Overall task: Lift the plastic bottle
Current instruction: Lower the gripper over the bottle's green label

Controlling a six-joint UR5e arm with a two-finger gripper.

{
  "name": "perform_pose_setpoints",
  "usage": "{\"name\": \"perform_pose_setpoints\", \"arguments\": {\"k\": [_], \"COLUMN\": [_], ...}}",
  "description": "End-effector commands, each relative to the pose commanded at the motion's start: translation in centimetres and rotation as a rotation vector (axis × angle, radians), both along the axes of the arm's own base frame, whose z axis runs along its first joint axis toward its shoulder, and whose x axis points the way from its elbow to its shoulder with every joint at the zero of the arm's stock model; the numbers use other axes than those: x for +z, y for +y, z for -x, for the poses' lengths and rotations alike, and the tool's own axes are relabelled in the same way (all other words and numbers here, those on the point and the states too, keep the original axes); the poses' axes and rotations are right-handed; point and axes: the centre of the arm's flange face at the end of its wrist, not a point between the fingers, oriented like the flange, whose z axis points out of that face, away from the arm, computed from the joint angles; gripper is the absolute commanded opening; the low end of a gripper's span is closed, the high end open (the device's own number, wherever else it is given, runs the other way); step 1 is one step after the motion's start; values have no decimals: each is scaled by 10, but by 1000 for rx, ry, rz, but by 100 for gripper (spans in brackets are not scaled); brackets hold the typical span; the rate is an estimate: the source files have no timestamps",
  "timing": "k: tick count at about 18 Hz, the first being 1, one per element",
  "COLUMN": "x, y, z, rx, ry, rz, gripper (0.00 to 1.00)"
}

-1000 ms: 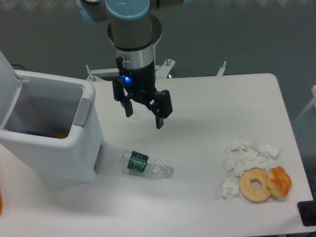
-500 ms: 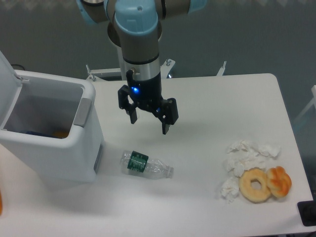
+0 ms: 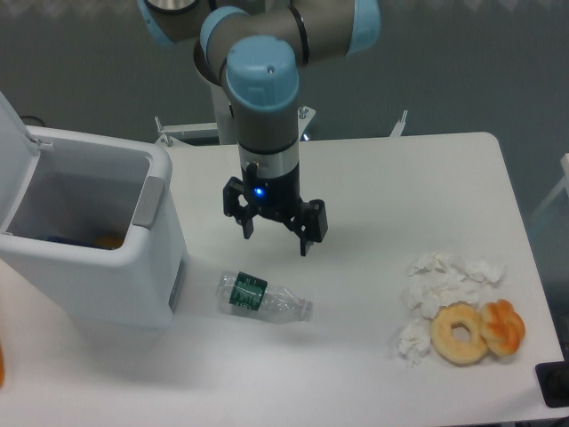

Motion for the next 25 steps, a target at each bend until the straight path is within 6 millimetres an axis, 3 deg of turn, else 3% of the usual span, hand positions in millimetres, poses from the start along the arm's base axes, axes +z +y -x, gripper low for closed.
{"name": "perform_pose_setpoints", "arguments": {"k": [4, 12, 16, 25], "x": [-7, -20, -20, -44], "y": [3, 9, 8, 12], "z": [0, -1, 1, 15], "rx": [-35, -263, -480, -842], "ry": [-2, 23, 64, 95], "rz": [14, 55, 84, 146], "gripper": [100, 100, 100, 100]}}
